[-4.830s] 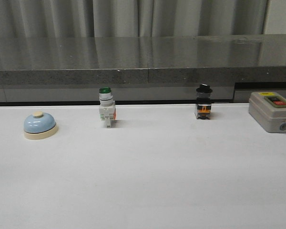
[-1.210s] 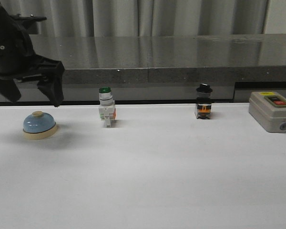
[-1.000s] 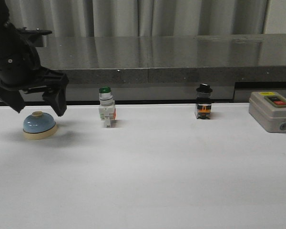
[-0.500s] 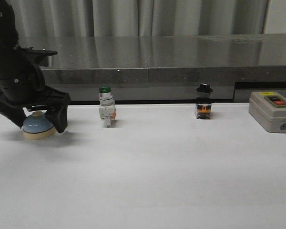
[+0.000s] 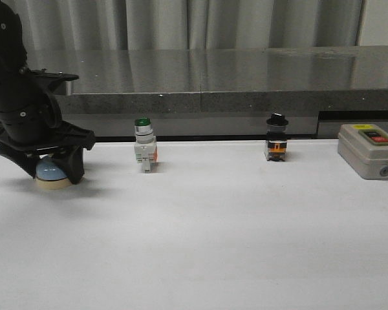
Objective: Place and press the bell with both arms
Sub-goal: 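Lift the bell with the left gripper and carry it toward table center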
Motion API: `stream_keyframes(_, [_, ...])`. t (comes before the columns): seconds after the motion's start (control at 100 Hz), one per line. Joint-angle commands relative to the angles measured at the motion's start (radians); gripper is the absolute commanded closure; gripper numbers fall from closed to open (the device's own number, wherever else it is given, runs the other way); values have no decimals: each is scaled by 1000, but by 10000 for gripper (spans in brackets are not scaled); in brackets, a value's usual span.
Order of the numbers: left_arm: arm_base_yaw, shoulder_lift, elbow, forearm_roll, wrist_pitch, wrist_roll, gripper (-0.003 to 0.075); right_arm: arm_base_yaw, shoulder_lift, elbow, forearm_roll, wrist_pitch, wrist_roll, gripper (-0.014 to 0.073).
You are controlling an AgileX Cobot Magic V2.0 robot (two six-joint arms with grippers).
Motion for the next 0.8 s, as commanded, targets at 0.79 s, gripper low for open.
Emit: stream_keyframes(0.79, [-173,-396,-20,-6,277,8,407,-4,-21,-21,1,-79,-11,658])
